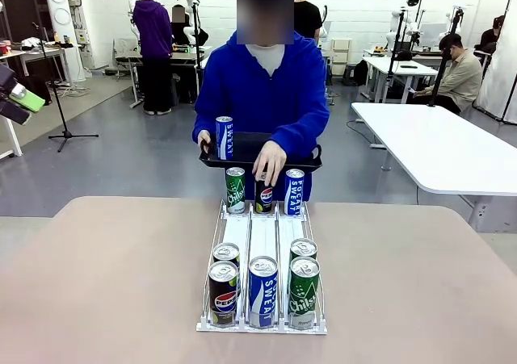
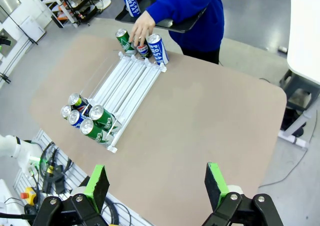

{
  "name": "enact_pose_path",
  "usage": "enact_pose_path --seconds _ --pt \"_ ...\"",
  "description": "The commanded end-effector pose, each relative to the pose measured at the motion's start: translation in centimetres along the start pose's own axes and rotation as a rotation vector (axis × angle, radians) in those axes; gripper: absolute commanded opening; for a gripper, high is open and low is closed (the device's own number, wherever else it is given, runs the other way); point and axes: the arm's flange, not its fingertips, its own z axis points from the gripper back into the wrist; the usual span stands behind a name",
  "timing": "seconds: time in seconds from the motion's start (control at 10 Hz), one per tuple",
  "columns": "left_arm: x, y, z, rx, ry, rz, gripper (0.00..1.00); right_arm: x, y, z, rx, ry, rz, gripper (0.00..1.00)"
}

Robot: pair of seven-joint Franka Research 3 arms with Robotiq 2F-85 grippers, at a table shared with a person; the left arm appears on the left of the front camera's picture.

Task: Retrieve and hand over the desired beverage to the person.
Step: Pick up another can of the same type that the person held from the Automatic Can Dispenser.

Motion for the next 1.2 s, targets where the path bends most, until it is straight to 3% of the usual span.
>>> enact_pose_path --seconds 0.0,1.1 --pt "0.08 -0.08 0.19 0.001 0.001 -0.006 1.0 0.01 0.05 -0.13 0.016 -0.004 0.008 1.0" --pt "0.08 -0.08 0.19 0.001 0.001 -0.006 1.0 0.01 0.05 -0.13 0.016 -0.004 0.008 1.0"
